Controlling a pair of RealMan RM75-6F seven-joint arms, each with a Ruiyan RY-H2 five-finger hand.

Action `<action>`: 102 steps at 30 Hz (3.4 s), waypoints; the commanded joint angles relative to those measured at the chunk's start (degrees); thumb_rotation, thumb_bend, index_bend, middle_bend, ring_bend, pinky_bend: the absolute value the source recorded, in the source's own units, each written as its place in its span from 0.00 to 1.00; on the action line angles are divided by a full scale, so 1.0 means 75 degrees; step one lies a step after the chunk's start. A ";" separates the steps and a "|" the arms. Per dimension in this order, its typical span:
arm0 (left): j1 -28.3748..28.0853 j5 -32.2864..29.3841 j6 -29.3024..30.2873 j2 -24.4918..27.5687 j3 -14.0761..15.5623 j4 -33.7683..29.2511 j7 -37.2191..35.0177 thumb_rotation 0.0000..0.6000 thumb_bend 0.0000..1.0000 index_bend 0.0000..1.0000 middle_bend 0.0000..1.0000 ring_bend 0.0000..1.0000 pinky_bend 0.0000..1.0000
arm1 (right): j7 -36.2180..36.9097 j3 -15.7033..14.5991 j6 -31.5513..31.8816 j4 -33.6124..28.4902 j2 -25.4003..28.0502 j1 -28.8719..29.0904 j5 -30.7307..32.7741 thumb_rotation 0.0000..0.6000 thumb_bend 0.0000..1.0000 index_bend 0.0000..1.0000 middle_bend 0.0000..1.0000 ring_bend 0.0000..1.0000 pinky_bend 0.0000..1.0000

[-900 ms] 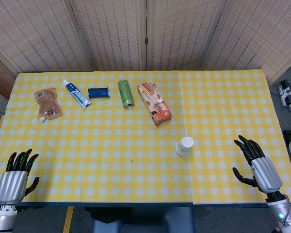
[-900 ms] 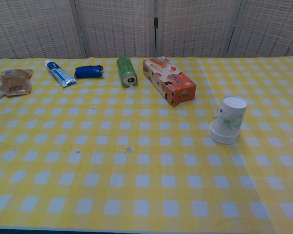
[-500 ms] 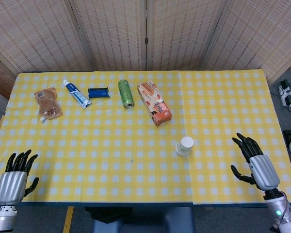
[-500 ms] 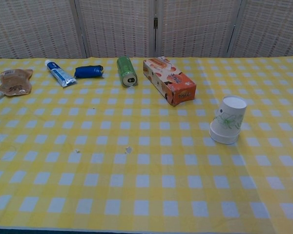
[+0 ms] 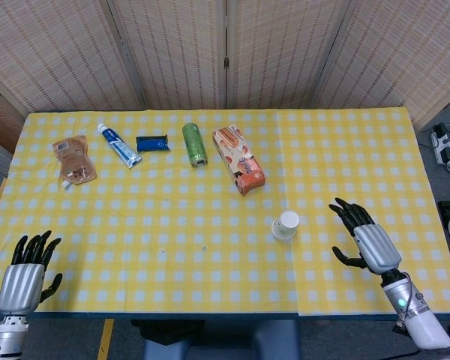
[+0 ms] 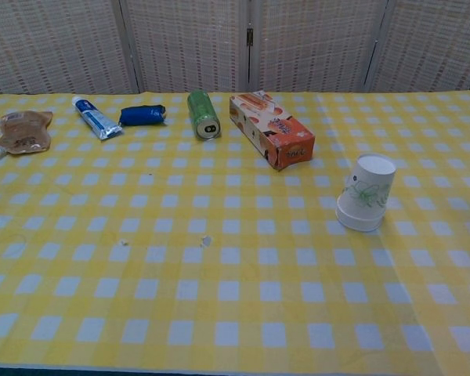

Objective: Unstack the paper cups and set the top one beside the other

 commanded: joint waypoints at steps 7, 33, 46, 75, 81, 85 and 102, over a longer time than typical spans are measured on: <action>0.0022 -0.0145 -0.0074 -0.0012 -0.0007 0.0053 -0.0021 1.00 0.38 0.19 0.11 0.11 0.00 | -0.0958 0.0606 -0.2090 -0.0301 0.0020 0.1390 0.1532 1.00 0.39 0.16 0.03 0.05 0.01; -0.0041 -0.0356 -0.0321 -0.0064 -0.0008 0.0150 -0.0016 1.00 0.38 0.20 0.11 0.11 0.00 | -0.2417 0.0588 -0.3880 -0.0050 -0.0256 0.3183 0.4207 1.00 0.40 0.25 0.07 0.07 0.03; -0.0033 -0.0383 -0.0325 -0.0080 0.0002 0.0213 -0.0073 1.00 0.38 0.20 0.11 0.11 0.00 | -0.2554 0.0465 -0.3763 0.0009 -0.0331 0.3417 0.4619 1.00 0.40 0.29 0.09 0.07 0.04; -0.0045 -0.0403 -0.0333 -0.0018 0.0011 0.0121 0.0006 1.00 0.38 0.20 0.10 0.10 0.00 | -0.1905 0.0548 -0.2954 -0.0702 0.0302 0.3041 0.3878 1.00 0.40 0.35 0.14 0.08 0.05; -0.0029 -0.0353 -0.0268 0.0030 0.0022 0.0030 0.0043 1.00 0.38 0.20 0.10 0.10 0.00 | -0.1334 0.0670 -0.2397 -0.1302 0.0852 0.2604 0.2989 1.00 0.40 0.36 0.14 0.08 0.05; -0.0039 -0.0337 -0.0273 0.0032 0.0026 -0.0006 0.0080 1.00 0.38 0.20 0.10 0.10 0.00 | -0.0809 0.0735 -0.2216 -0.1602 0.1055 0.2416 0.2403 1.00 0.40 0.36 0.14 0.09 0.05; -0.0012 -0.0412 -0.0350 -0.0033 0.0061 0.0162 -0.0047 1.00 0.38 0.20 0.10 0.10 0.00 | -0.1158 0.0849 -0.3359 -0.0419 -0.0435 0.3379 0.3284 1.00 0.40 0.37 0.15 0.10 0.05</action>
